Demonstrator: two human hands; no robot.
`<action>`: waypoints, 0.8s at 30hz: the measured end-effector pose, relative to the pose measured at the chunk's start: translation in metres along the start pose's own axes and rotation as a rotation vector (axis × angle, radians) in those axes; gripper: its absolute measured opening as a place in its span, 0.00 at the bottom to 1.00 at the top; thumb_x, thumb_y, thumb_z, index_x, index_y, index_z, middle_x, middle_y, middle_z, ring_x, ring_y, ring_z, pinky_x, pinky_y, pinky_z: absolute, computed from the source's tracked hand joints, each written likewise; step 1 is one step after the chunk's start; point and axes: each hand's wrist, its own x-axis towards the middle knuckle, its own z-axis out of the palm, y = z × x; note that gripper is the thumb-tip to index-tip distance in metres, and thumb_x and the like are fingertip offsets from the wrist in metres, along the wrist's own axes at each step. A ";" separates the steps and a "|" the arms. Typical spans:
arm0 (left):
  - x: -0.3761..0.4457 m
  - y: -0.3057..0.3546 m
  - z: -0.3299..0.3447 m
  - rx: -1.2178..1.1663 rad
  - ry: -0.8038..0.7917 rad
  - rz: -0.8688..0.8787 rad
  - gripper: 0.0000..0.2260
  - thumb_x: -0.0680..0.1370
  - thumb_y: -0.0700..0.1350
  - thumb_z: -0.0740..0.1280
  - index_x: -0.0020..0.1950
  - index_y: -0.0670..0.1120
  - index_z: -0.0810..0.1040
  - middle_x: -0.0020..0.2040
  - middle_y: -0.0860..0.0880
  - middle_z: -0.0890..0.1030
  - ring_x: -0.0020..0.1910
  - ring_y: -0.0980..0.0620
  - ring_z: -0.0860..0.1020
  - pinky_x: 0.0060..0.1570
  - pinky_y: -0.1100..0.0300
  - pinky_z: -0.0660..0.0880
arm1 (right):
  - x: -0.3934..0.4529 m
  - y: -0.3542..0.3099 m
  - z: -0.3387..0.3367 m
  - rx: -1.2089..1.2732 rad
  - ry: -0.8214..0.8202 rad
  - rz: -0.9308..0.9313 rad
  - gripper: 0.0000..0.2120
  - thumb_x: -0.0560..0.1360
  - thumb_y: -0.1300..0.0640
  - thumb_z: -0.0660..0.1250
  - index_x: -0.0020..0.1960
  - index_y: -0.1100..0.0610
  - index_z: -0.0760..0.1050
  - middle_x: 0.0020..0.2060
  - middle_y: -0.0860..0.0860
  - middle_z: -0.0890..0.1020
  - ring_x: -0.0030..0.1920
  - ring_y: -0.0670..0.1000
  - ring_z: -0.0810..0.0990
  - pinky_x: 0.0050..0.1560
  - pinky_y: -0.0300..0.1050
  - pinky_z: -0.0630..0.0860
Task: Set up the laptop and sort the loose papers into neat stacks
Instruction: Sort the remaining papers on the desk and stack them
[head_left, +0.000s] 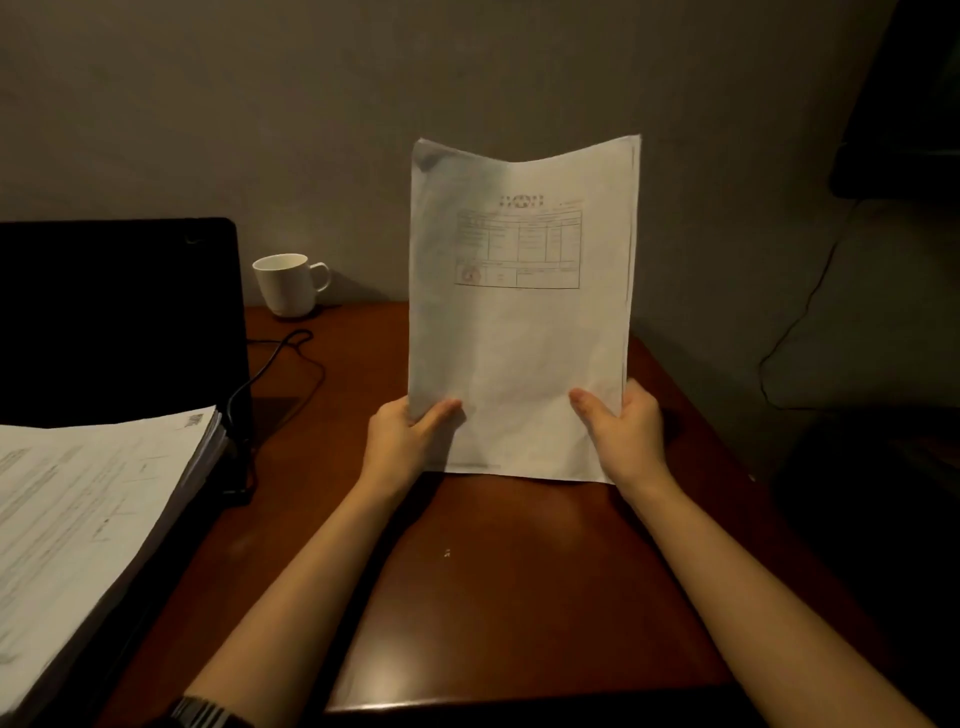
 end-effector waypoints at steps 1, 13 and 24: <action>0.000 0.000 -0.001 0.004 0.007 0.006 0.07 0.75 0.47 0.69 0.51 0.46 0.78 0.44 0.54 0.79 0.44 0.55 0.79 0.41 0.66 0.76 | 0.000 -0.001 0.001 0.001 -0.006 0.000 0.07 0.75 0.60 0.69 0.50 0.53 0.74 0.45 0.44 0.80 0.48 0.48 0.80 0.50 0.45 0.78; -0.044 0.009 -0.020 -0.121 0.258 -0.083 0.09 0.76 0.45 0.70 0.53 0.43 0.80 0.44 0.52 0.81 0.47 0.52 0.81 0.44 0.62 0.77 | -0.017 -0.020 -0.005 0.081 -0.320 0.103 0.09 0.76 0.56 0.67 0.55 0.51 0.74 0.48 0.45 0.81 0.48 0.46 0.81 0.45 0.40 0.79; -0.139 0.031 -0.059 -0.236 0.555 -0.046 0.13 0.75 0.45 0.70 0.55 0.39 0.80 0.45 0.51 0.83 0.43 0.58 0.82 0.41 0.67 0.78 | -0.103 -0.050 0.050 0.587 -0.021 0.351 0.14 0.73 0.61 0.70 0.58 0.59 0.76 0.54 0.54 0.82 0.56 0.52 0.81 0.60 0.49 0.76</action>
